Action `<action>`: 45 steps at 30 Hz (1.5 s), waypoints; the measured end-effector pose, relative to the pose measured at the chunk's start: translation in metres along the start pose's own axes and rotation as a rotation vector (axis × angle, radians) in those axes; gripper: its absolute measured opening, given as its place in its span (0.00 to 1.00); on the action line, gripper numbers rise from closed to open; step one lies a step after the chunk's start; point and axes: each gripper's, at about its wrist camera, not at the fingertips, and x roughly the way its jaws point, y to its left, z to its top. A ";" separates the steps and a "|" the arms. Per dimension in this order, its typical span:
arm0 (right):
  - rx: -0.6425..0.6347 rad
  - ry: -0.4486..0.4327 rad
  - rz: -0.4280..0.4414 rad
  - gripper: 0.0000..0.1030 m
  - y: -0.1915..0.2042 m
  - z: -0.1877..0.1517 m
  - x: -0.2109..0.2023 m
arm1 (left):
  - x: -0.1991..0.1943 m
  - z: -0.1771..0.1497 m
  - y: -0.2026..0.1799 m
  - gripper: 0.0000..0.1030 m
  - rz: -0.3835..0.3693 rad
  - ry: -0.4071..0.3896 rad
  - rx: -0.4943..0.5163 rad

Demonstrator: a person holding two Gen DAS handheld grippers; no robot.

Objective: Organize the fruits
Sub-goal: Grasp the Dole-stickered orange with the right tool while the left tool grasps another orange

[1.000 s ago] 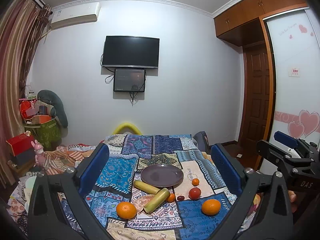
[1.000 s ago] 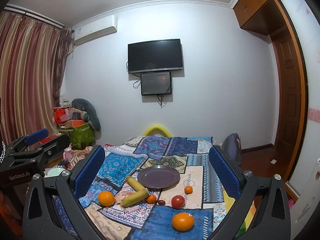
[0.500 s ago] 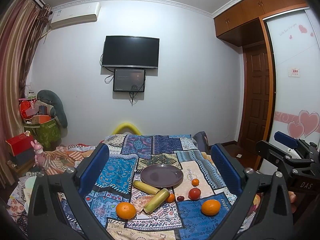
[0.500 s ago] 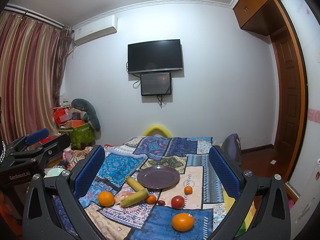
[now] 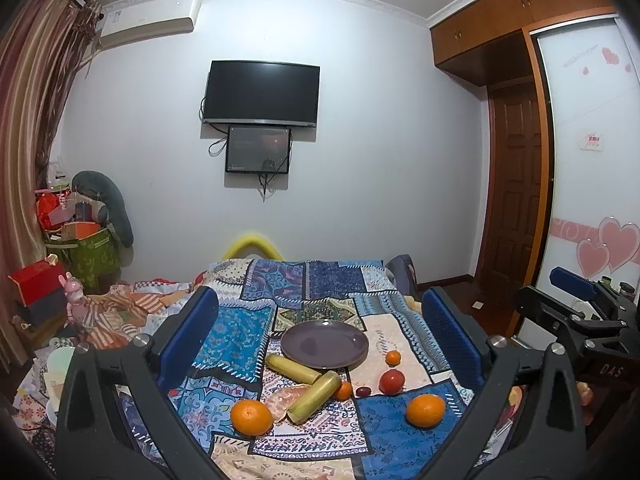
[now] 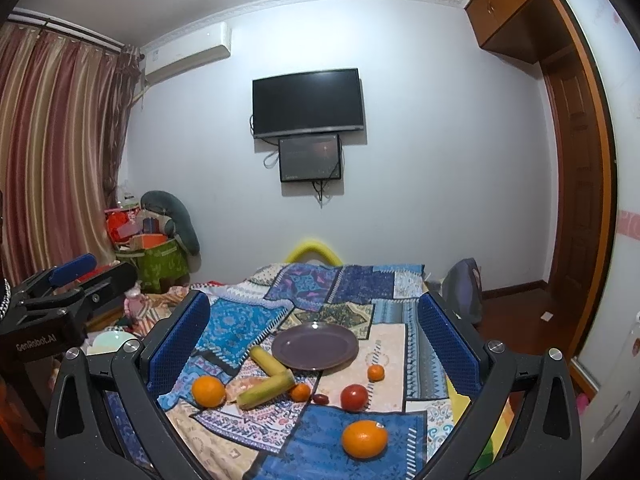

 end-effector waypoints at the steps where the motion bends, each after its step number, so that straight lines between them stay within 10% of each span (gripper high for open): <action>1: 0.001 0.006 -0.003 1.00 -0.001 -0.001 0.001 | 0.003 -0.001 0.002 1.00 0.002 0.007 0.001; 18: 0.061 0.294 -0.091 0.84 -0.053 -0.059 0.059 | 0.091 -0.049 0.062 0.85 0.103 0.276 0.023; 45: 0.155 0.741 -0.029 0.84 -0.080 -0.155 0.144 | 0.221 -0.180 0.109 0.85 0.023 0.807 -0.017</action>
